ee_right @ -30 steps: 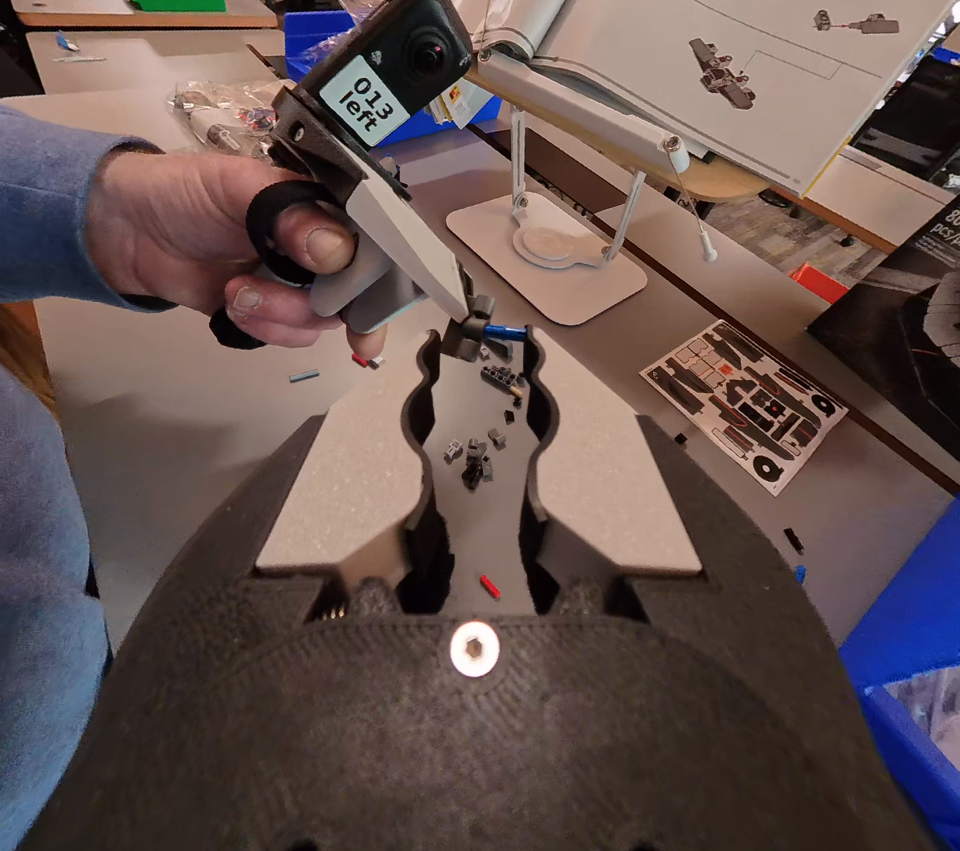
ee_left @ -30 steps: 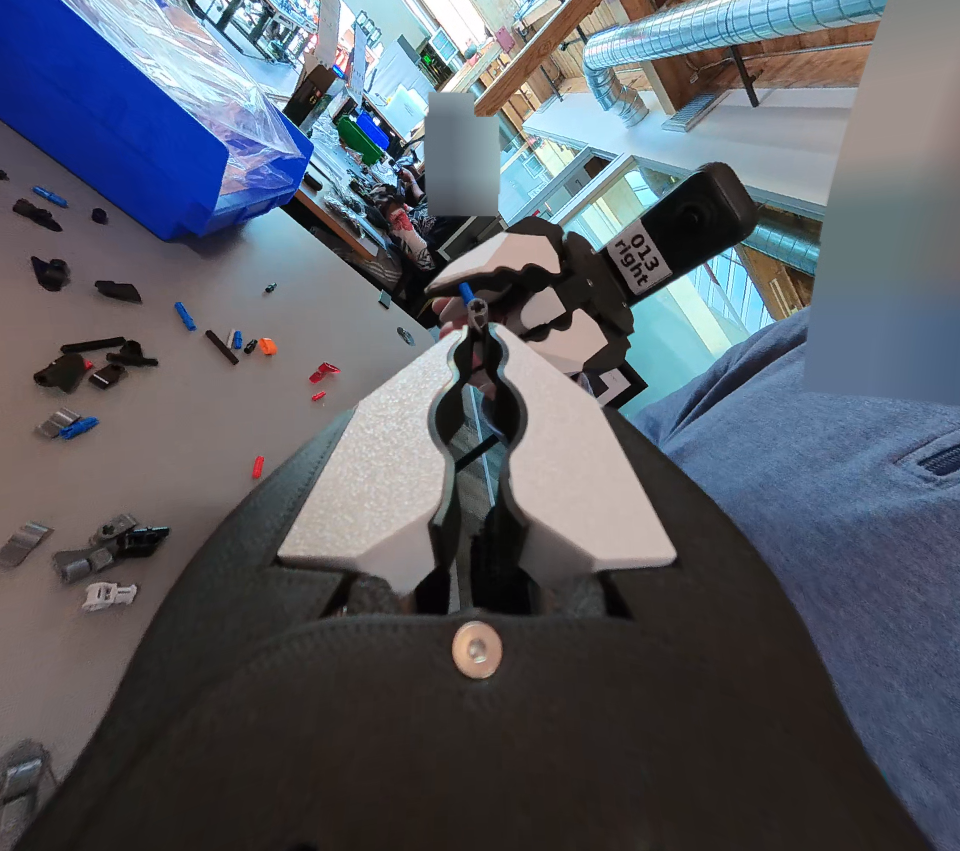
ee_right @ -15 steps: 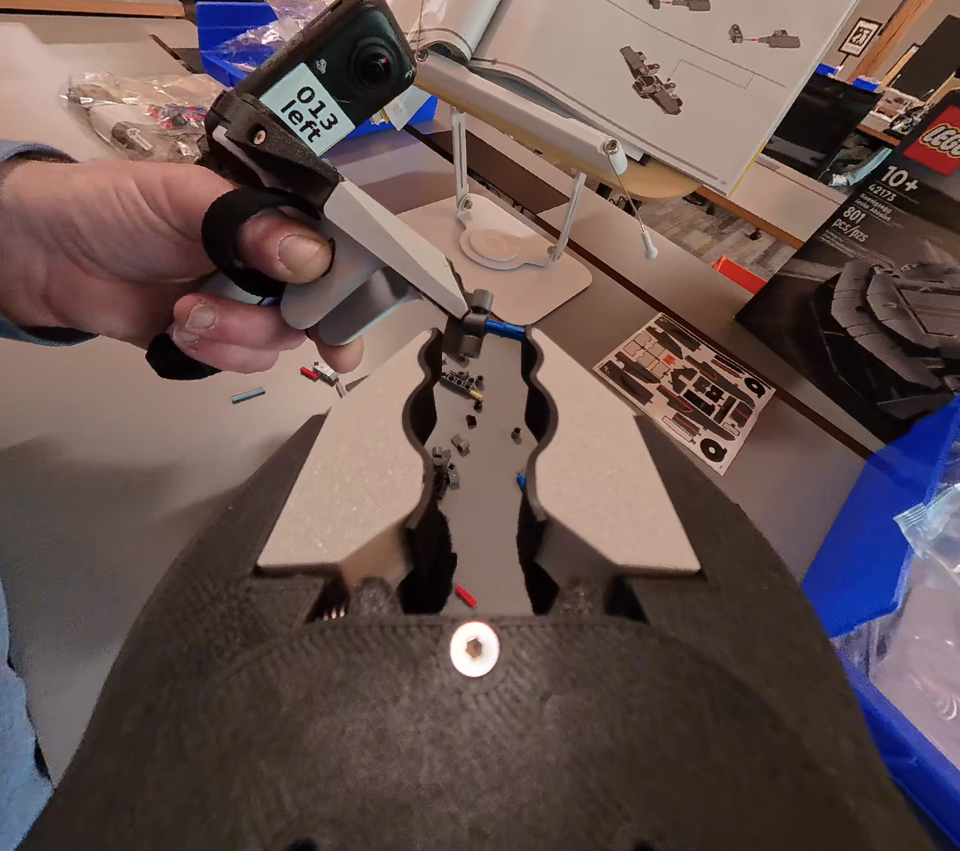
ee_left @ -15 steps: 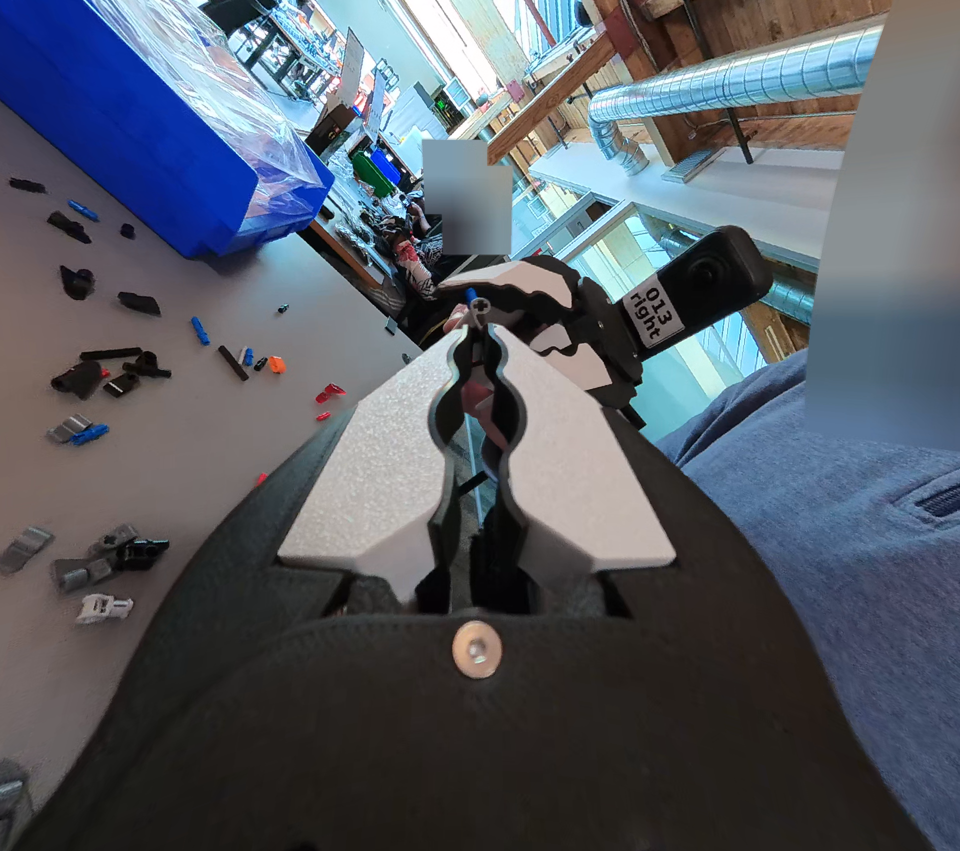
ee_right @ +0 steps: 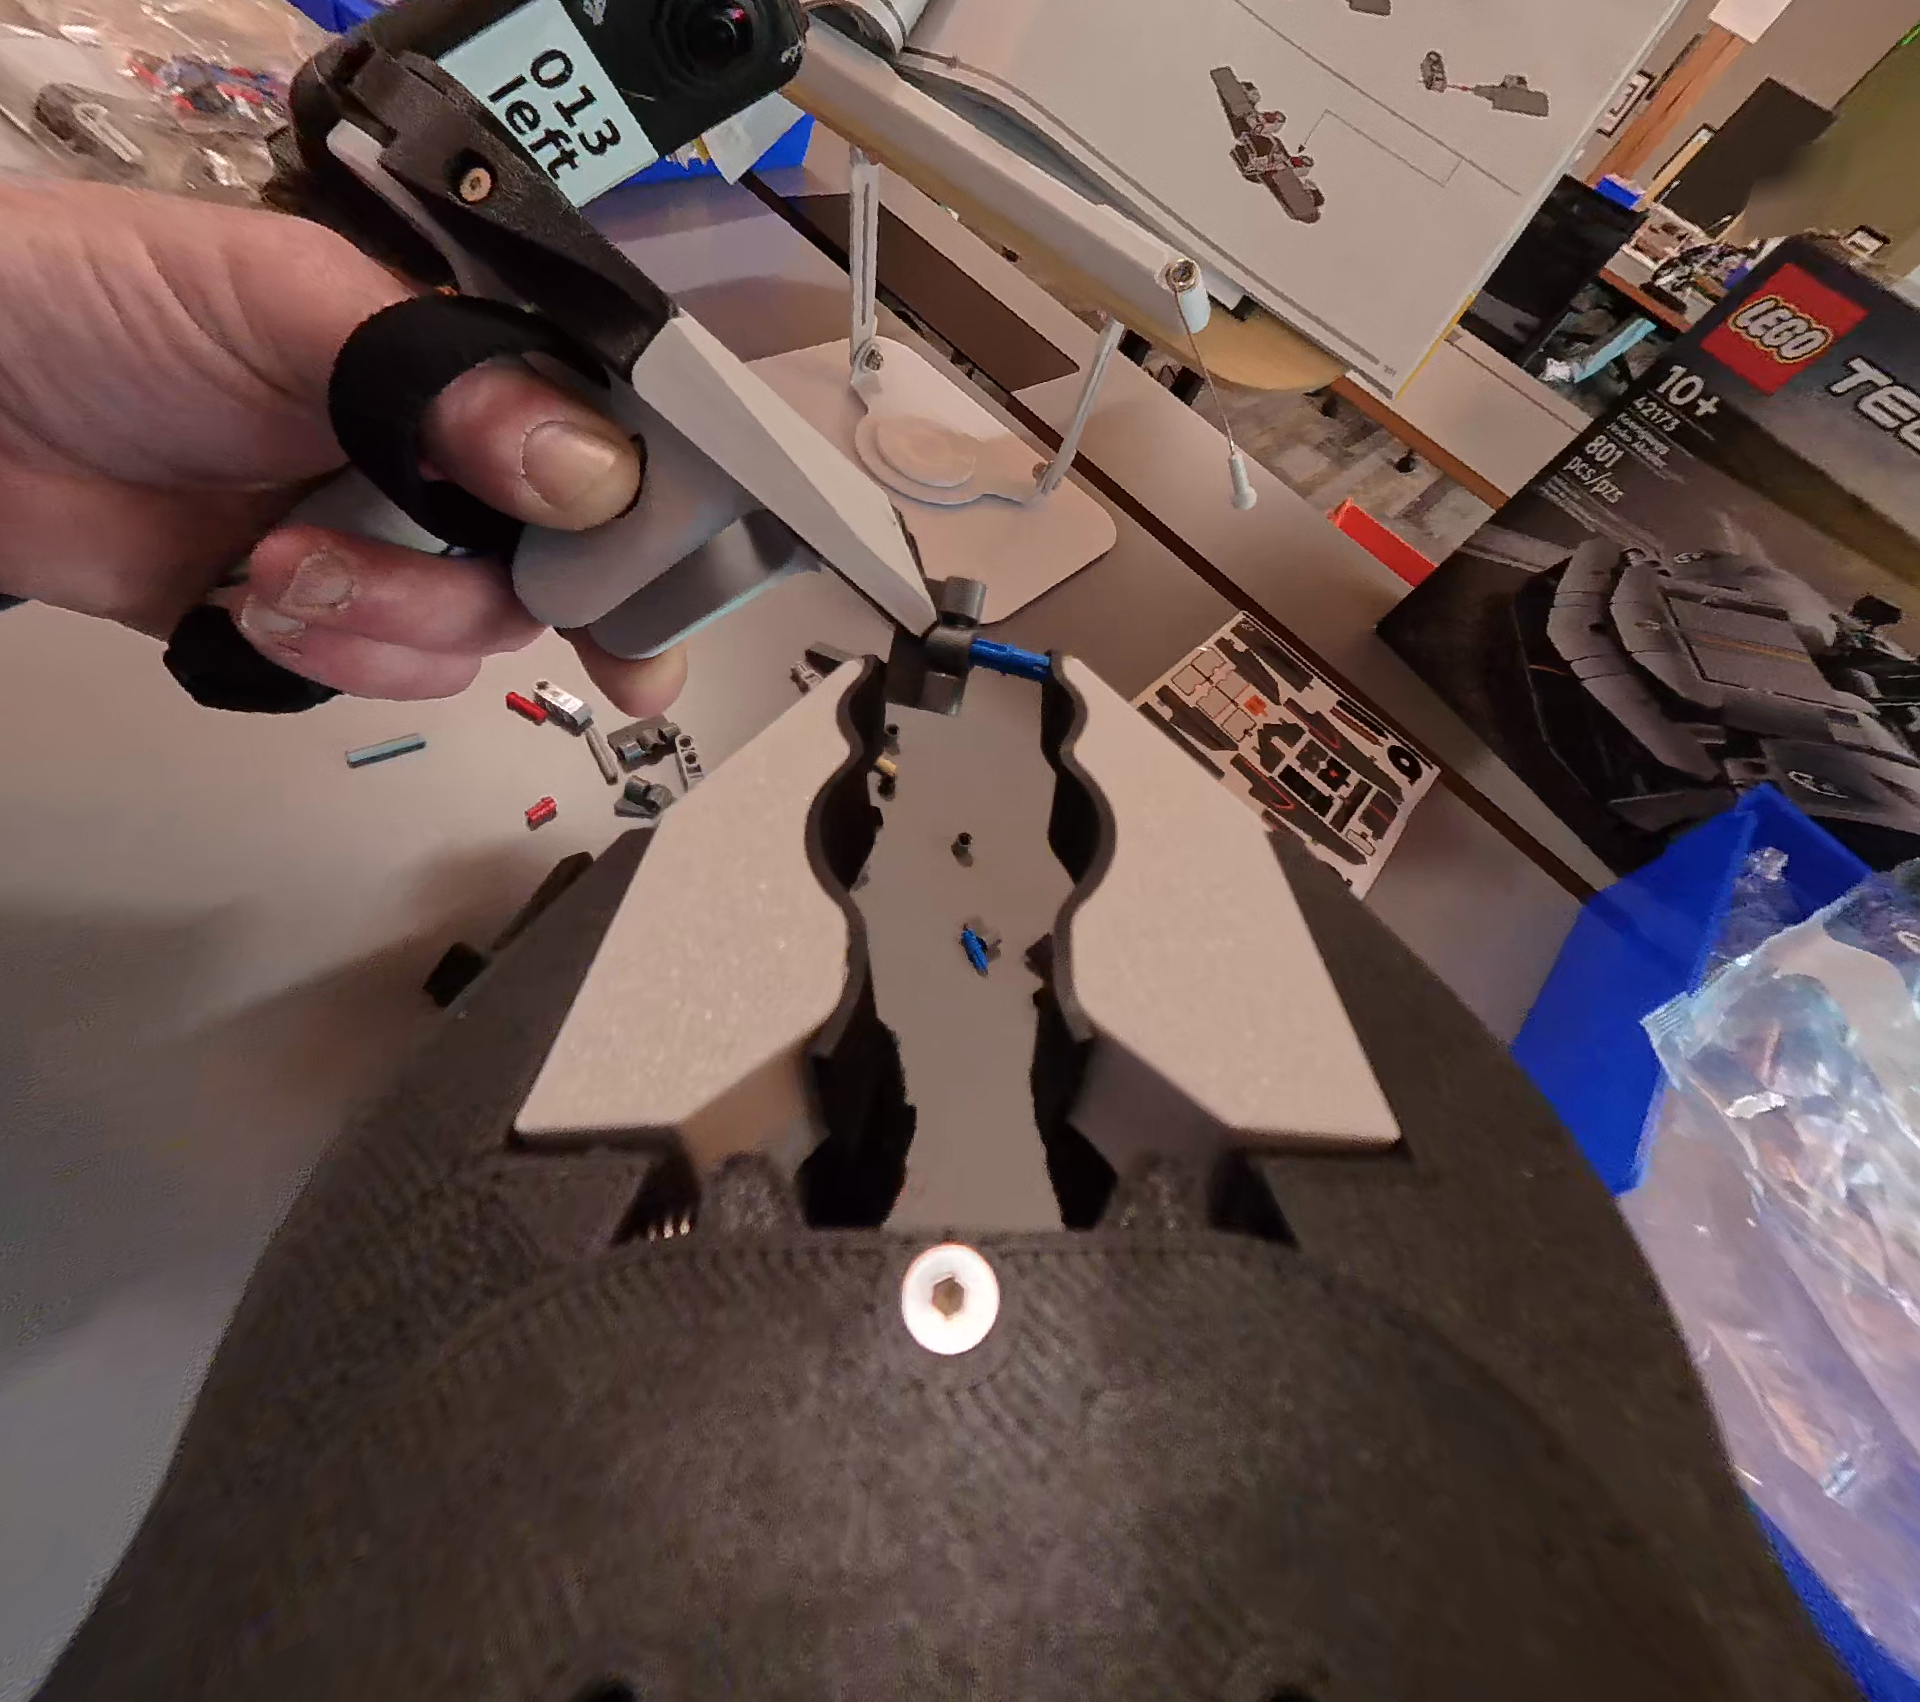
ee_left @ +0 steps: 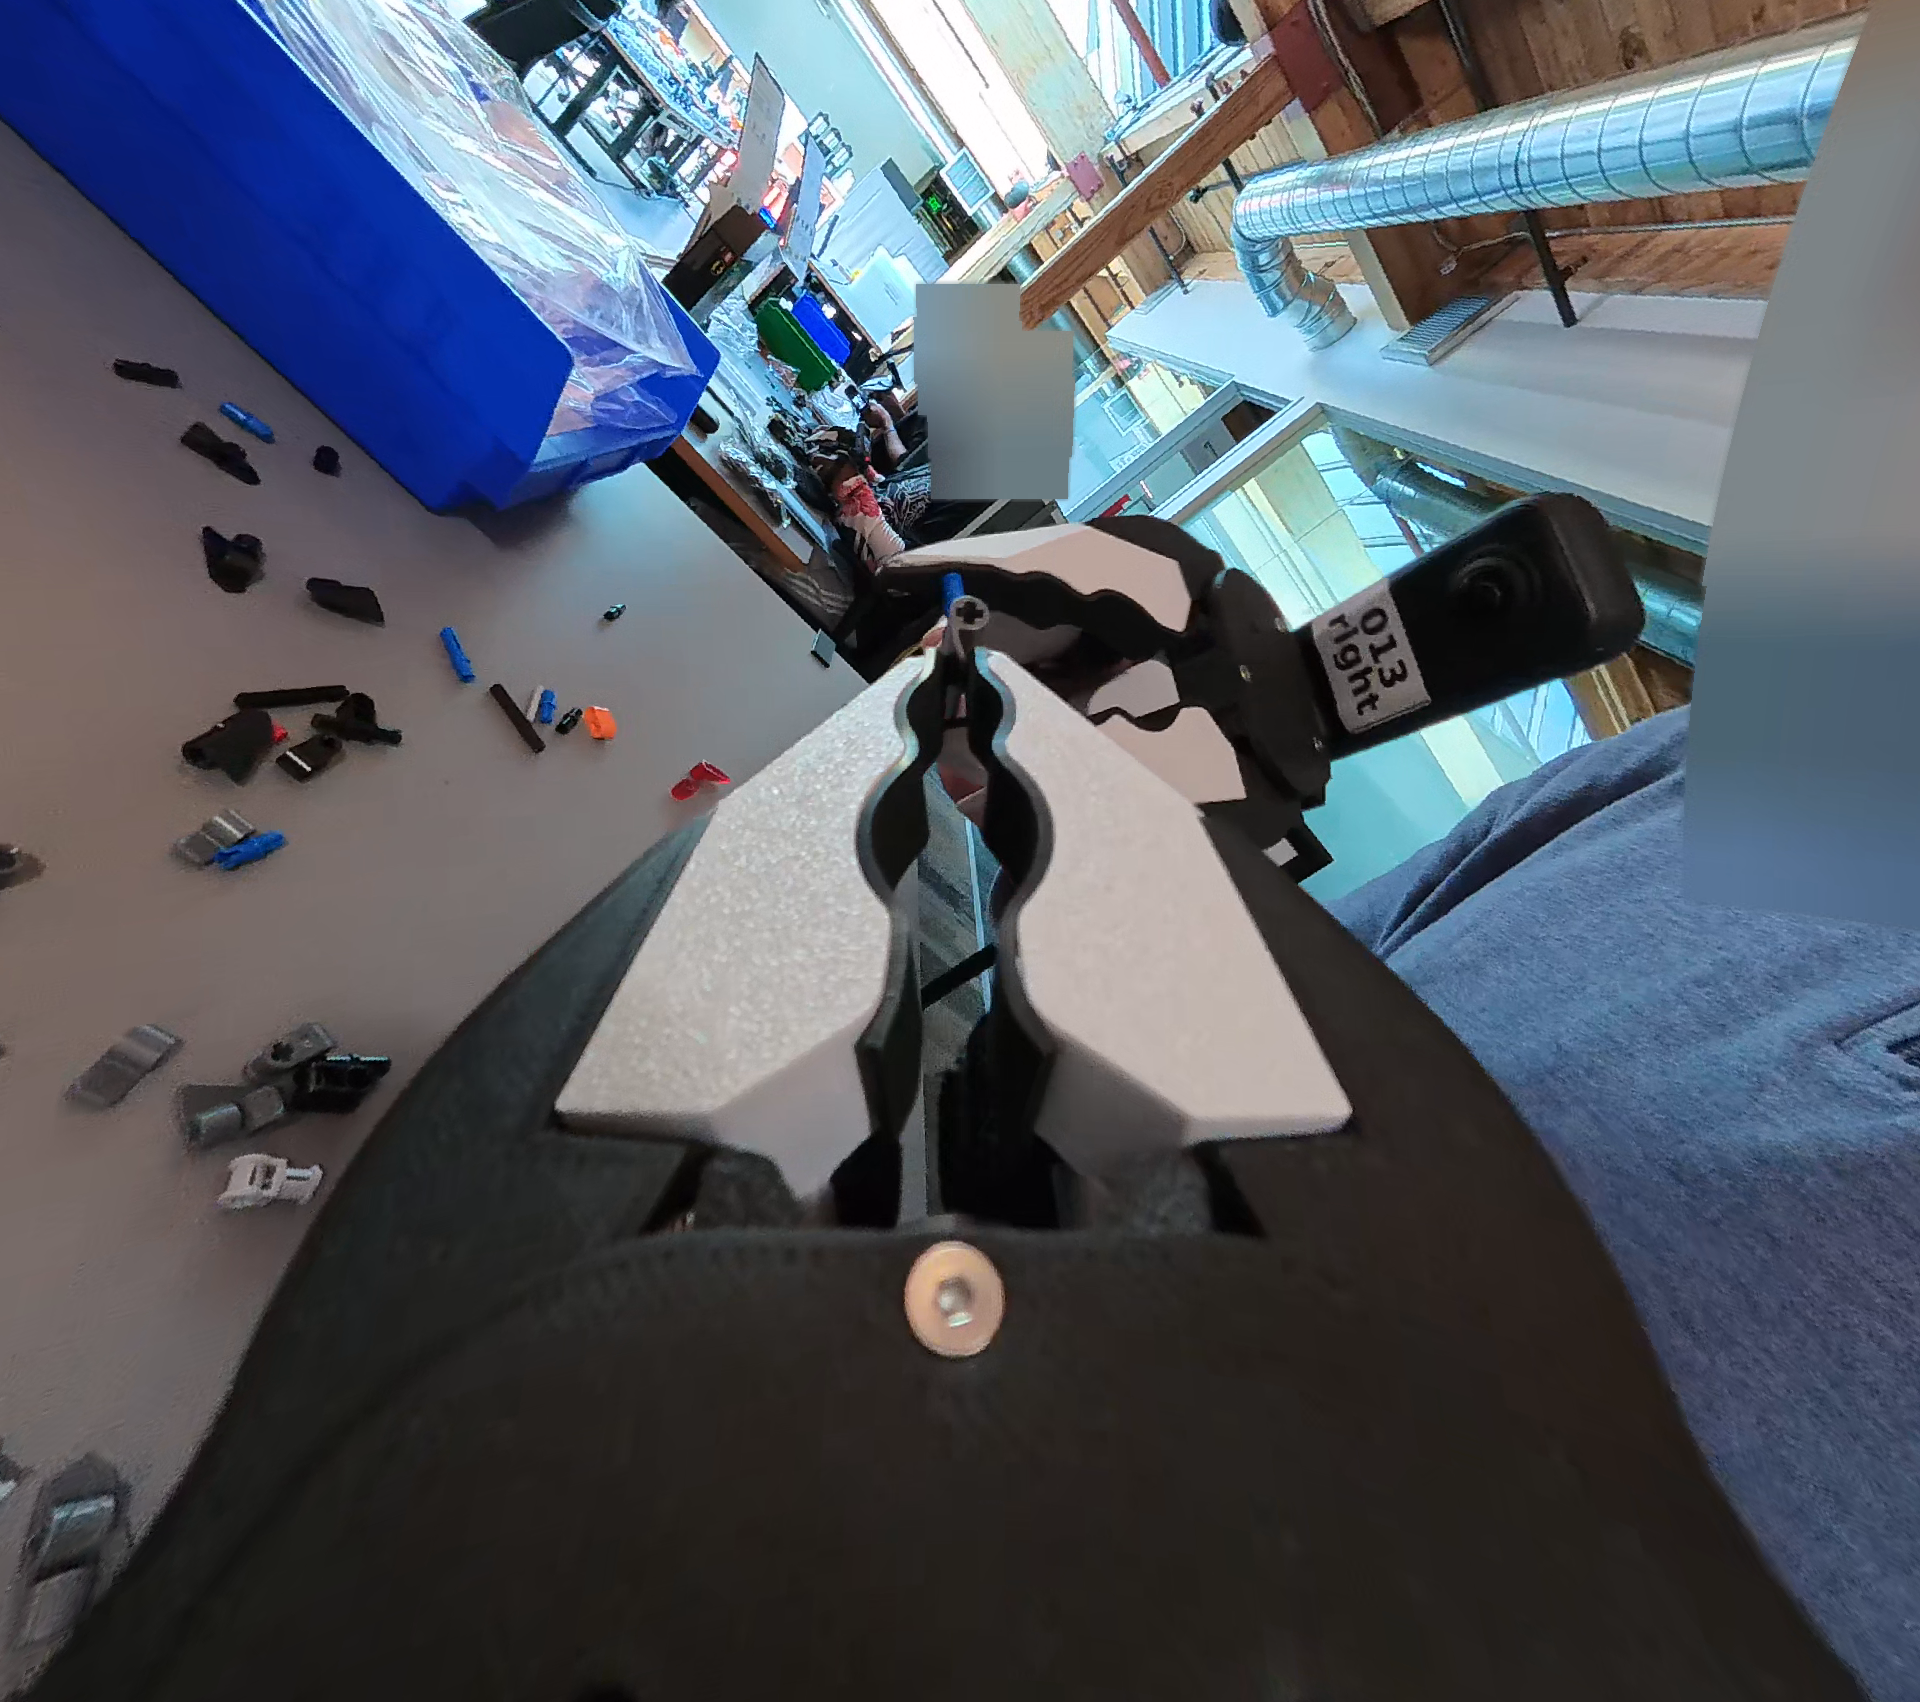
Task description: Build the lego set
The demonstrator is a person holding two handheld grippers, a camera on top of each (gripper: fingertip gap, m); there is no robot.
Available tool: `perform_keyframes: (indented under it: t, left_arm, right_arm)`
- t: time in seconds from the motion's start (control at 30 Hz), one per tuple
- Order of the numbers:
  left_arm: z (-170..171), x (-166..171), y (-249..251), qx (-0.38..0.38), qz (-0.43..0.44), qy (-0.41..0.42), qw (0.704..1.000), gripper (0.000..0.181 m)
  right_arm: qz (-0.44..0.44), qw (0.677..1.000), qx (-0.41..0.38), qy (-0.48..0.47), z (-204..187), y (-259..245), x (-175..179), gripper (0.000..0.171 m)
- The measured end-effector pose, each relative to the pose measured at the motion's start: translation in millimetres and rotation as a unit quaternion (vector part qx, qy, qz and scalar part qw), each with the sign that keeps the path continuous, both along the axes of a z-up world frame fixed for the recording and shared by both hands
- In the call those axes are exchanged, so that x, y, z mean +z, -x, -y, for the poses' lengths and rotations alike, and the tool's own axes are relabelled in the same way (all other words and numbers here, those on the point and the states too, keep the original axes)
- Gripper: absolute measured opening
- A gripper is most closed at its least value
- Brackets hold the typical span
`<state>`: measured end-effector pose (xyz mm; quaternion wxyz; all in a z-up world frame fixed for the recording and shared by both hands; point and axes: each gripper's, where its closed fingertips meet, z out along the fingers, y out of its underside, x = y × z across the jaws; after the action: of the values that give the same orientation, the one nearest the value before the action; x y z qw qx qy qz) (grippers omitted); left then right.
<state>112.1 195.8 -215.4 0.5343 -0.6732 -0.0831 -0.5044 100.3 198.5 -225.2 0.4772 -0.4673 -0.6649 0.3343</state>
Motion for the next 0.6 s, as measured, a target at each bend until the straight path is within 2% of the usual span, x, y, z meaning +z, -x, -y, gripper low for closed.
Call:
perform_keyframes:
  t: [0.37,0.6]
  left_arm:
    - [-3.9,-8.2,3.1,0.010,-0.003,0.025,1.000,0.001]
    - [-4.7,-9.4,3.1,0.012,-0.010,0.027,1.000,0.000]
  right_arm:
    - [0.021,0.998,-0.019,-0.054,-5.1,1.7,-7.2,0.028]
    - [0.016,1.000,0.007,0.016,-3.3,0.3,-6.5,0.029]
